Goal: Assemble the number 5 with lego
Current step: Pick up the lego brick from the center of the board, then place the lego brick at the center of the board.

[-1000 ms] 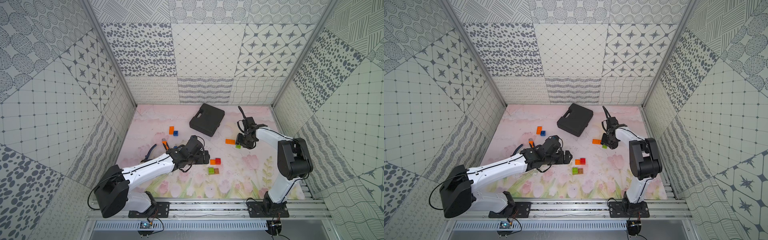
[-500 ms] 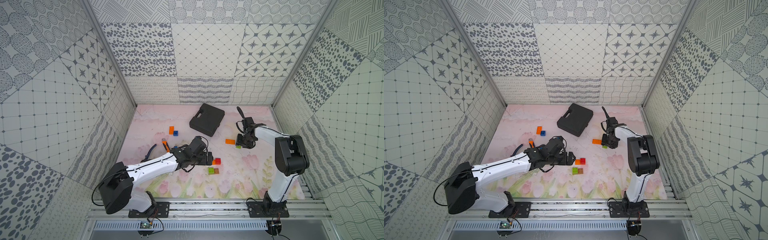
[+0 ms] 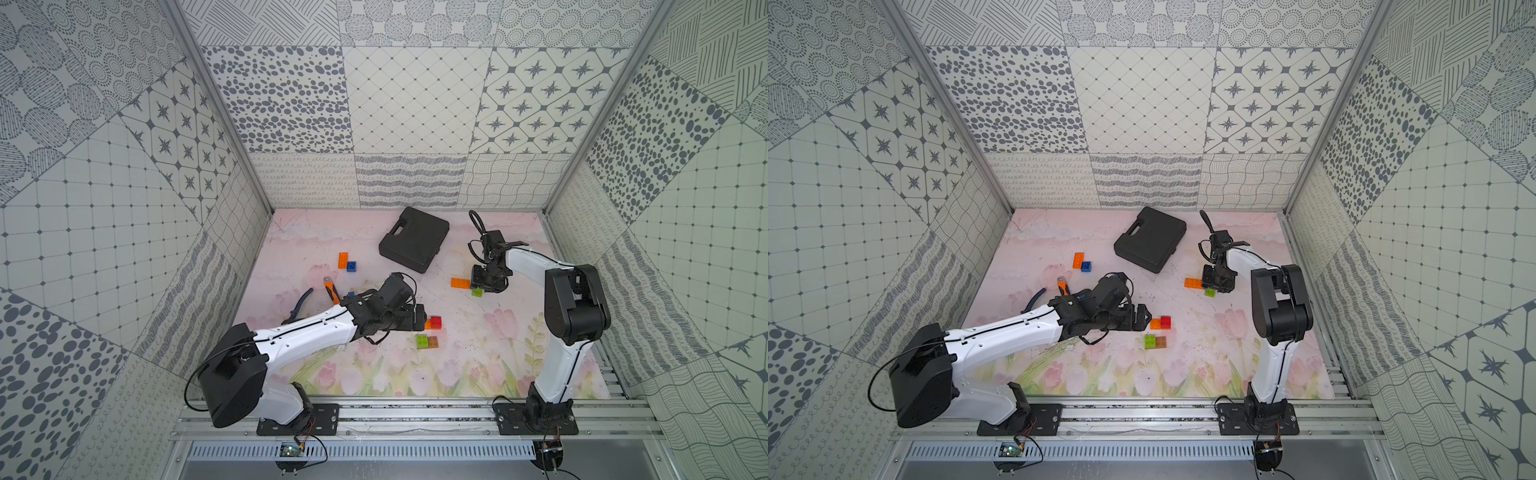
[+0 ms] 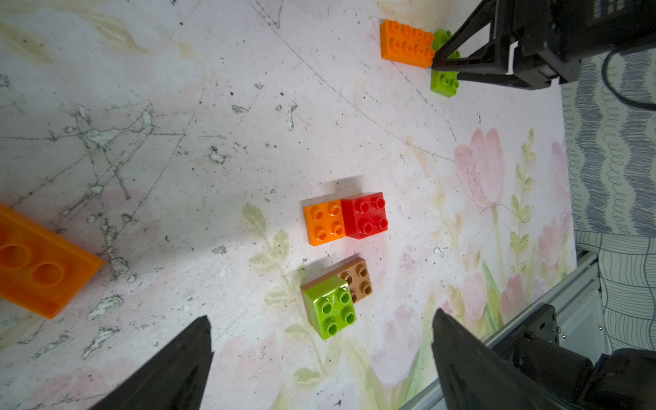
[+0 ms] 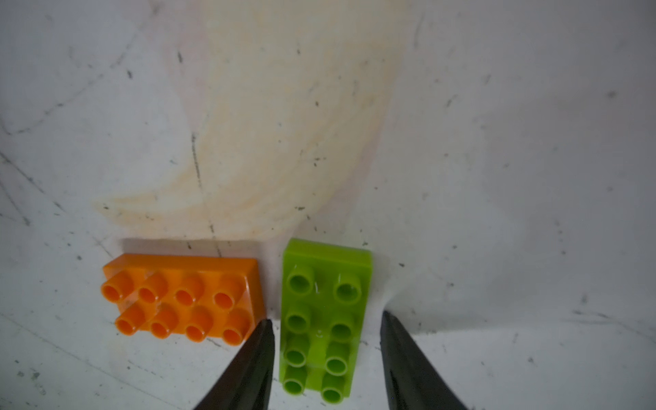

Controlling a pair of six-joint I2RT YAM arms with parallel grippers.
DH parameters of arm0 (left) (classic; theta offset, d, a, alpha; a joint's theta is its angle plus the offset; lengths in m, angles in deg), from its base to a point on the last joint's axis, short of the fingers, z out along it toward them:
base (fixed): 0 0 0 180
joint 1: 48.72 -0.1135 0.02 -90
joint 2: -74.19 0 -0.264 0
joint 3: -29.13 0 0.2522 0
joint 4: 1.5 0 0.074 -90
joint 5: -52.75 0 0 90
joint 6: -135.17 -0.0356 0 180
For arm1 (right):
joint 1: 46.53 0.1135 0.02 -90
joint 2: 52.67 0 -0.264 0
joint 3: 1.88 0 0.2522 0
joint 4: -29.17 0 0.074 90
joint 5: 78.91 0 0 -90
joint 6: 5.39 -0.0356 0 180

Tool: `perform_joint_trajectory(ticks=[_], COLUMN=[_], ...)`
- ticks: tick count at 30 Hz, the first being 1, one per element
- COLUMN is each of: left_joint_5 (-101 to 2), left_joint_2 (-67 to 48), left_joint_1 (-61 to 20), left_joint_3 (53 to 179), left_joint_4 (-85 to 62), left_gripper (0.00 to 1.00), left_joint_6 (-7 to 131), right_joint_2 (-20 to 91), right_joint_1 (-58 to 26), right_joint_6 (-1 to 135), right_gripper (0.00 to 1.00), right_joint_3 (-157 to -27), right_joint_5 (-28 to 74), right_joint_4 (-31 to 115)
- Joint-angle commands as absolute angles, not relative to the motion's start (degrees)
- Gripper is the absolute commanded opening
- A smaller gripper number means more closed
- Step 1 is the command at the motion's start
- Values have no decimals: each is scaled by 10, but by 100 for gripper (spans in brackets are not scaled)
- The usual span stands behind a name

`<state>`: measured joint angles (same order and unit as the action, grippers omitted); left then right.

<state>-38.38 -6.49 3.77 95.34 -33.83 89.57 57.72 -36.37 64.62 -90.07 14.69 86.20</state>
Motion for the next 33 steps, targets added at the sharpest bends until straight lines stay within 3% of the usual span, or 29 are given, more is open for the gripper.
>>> perform_joint_trajectory(ticks=[1,6,10,19,24,33], left_joint_5=[-387,-387,-381,-349,-327,-320], left_joint_2=[-64,-61,-55,-27,-7,-8], left_joint_1=[41,42,42,43,42,42], left_joint_3=[959,961,960,940,919,911], left_joint_4=[-330,-332,-335,-333,-325,-316], left_gripper=[100,100,100,100,100,100], left_joint_6=[885,885,884,888,895,895], right_joint_2=[613,609,577,394,300,271], right_joint_1=[-361,-358,-355,-288,-226,-135], right_joint_6=[656,652,640,587,493,380], right_gripper=[51,35,28,28,29,32], right_joint_3=[-890,-887,-871,-765,-661,-569], right_joint_5=[131,118,130,127,163,155], right_joint_4=[860,870,868,875,865,846])
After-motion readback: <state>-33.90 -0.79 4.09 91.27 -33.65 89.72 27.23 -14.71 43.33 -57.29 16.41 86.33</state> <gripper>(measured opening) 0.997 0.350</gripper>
